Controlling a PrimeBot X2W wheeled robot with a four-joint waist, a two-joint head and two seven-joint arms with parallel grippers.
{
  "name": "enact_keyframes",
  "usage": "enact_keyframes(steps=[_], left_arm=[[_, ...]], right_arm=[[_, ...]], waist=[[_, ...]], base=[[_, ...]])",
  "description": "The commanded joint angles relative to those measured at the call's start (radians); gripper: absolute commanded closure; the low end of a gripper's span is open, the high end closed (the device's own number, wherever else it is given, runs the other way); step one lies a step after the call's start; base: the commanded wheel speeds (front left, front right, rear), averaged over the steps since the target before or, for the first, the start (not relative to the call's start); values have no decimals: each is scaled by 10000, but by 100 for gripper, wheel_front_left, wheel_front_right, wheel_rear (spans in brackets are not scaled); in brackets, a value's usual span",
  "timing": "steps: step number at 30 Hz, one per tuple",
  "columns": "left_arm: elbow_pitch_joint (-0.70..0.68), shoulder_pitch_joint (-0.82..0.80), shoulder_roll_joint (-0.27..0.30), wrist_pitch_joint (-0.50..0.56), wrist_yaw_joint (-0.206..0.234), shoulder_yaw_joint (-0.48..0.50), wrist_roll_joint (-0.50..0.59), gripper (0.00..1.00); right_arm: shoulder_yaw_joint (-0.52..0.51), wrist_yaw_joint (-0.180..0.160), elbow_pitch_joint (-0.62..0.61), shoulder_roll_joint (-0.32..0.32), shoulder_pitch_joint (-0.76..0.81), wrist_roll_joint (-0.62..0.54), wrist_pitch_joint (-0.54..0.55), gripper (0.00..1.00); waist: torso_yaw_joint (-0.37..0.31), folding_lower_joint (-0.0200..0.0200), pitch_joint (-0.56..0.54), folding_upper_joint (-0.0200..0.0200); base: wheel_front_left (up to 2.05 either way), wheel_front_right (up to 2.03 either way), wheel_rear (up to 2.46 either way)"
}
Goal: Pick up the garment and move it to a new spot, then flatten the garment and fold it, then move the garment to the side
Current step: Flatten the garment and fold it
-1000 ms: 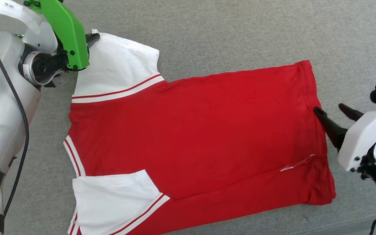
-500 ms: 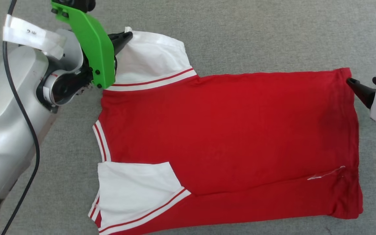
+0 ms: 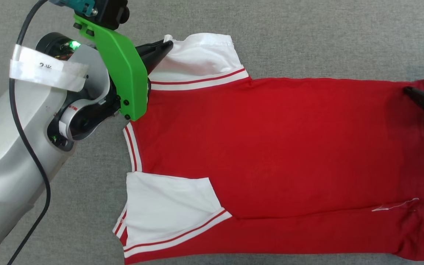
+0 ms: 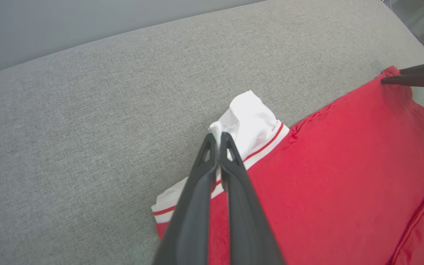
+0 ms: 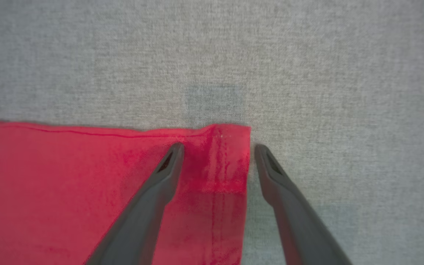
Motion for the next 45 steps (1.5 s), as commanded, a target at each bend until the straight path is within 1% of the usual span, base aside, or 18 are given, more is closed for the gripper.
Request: enact_keyframes(steps=[1,7,8,9,10,11,15,19,27,32,35,39,45], left_arm=[[-116,216,113,-83,73,11,78,100],[-317,331,189,-138,183,12,110,100],[-326,361,196,-152,196,9,110,100],[-330,388,199,-165,205,7,104,100],[-326,427,202,-179,212,1,94,100],[-314,460,208,-193,221,-3,90,100],[-224,661,204,-386,293,43,47,100],[-92,1024,219,-790,405,190,-44,100],[-27,2082,410,-1493,610,449,-395,100],[-179,2853,583,-1768,781,489,-600,100],[-404,3306,707,-1812,898,448,-713,100],[-647,3910,1066,-1827,1081,282,-617,100],[-1021,4891,1176,-1942,1330,70,-836,100]], right_arm=[[126,-9,159,-28,-124,-49,-68,0],[974,-9,708,-233,144,148,-110,0],[1090,-9,786,-255,190,216,-141,5],[1169,-9,838,-273,218,259,-192,54],[1262,-9,896,-291,244,314,-280,84],[1336,-9,922,-312,256,363,-391,100],[1329,-9,1073,-379,228,539,-1265,100],[1270,-9,1135,-362,316,971,-2378,100],[1178,-9,1212,-721,1171,1535,-3922,100],[918,-9,1184,-608,1767,2203,-4824,100],[956,-9,1149,-672,2148,2453,-5094,100],[1139,-9,1049,-823,2721,2896,-5148,100],[1516,-9,643,-1243,3594,3484,-5049,100]], waist=[[132,0,138,0],[227,0,143,0],[233,0,124,0],[235,0,100,0],[236,0,58,0],[234,0,15,0],[212,0,-235,0],[174,0,-619,0],[95,0,-1688,0],[86,0,-2377,0],[112,0,-2637,0],[152,0,-2998,0],[216,0,-3433,0]], base=[[0,0,0],[0,0,0],[0,0,0],[0,0,0],[0,0,0],[0,0,0],[0,0,0],[0,0,0],[0,0,0],[0,0,0],[0,0,0],[0,0,0],[0,0,0]])
